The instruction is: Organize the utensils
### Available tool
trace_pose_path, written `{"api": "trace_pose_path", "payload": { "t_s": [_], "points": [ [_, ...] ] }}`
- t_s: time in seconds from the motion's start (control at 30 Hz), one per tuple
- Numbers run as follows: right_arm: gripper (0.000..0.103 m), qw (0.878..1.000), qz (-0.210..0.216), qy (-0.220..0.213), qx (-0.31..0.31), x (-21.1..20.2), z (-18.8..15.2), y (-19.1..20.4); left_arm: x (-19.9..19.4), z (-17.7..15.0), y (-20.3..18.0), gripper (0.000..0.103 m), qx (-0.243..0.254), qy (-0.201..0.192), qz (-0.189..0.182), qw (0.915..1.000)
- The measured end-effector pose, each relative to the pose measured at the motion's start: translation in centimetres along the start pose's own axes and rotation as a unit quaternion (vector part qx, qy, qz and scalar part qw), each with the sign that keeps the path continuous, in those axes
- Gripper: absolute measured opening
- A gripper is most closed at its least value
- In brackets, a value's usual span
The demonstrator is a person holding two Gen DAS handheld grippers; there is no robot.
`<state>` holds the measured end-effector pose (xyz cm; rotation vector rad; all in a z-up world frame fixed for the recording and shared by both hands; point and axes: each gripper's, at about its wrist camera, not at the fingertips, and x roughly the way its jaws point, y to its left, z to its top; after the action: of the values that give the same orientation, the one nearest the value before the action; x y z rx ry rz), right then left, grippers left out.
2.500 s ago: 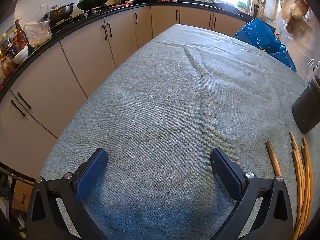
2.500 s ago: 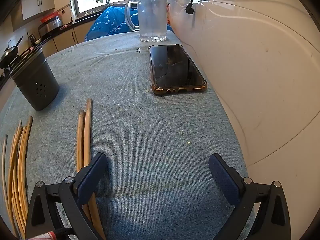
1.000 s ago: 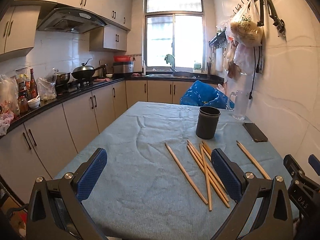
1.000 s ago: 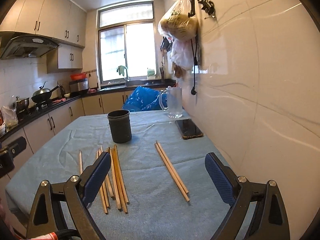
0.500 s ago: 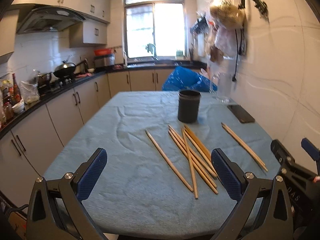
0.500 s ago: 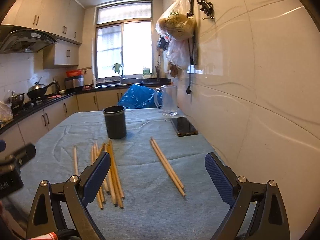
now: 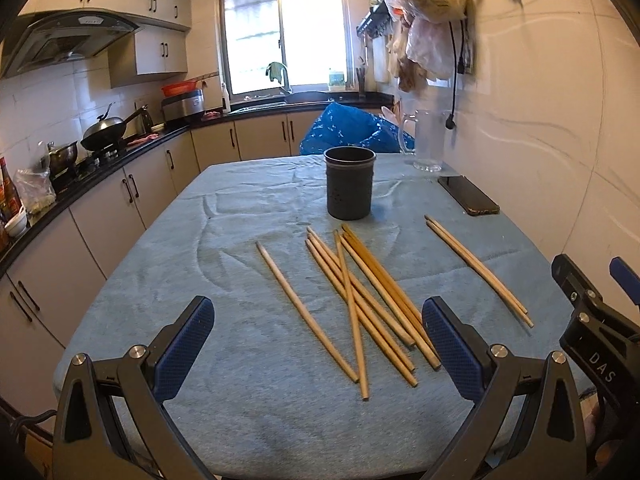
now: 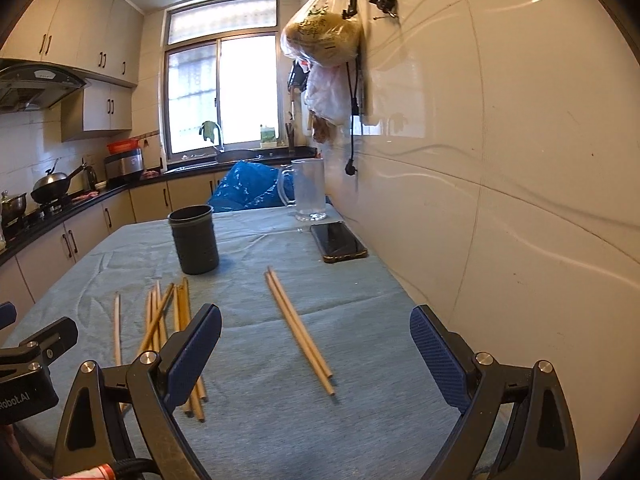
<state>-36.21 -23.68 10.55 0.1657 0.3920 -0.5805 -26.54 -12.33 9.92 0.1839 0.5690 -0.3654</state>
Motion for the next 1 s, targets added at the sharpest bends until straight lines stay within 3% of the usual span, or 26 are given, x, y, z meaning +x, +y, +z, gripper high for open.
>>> {"api": "trace_pose_path", "payload": {
  "t_s": [0.27, 0.63, 0.83, 1.0],
  "points": [
    [0.097, 0.999, 0.036, 0.007, -0.001, 2.1, 1.1, -1.1, 1.0, 1.5, -2.2, 0.103, 0.010, -0.001, 0.014, 0.9998],
    [0.097, 0.997, 0.070, -0.003, -0.022, 6.7, 4.2, -0.7, 4.9, 3.6, -3.3, 0.103, -0.002, 0.052, 0.039, 0.9979],
    [0.097, 0.996, 0.084, 0.027, -0.030, 9.8, 5.5, 0.7, 6.6, 4.1, -1.2, 0.103, -0.040, 0.078, 0.048, 0.9950],
    [0.097, 0.994, 0.097, 0.029, -0.039, 11.0, 6.0, 2.6, 6.0, 3.6, 2.7, 0.103, -0.074, 0.071, 0.078, 0.9917]
  ]
}}
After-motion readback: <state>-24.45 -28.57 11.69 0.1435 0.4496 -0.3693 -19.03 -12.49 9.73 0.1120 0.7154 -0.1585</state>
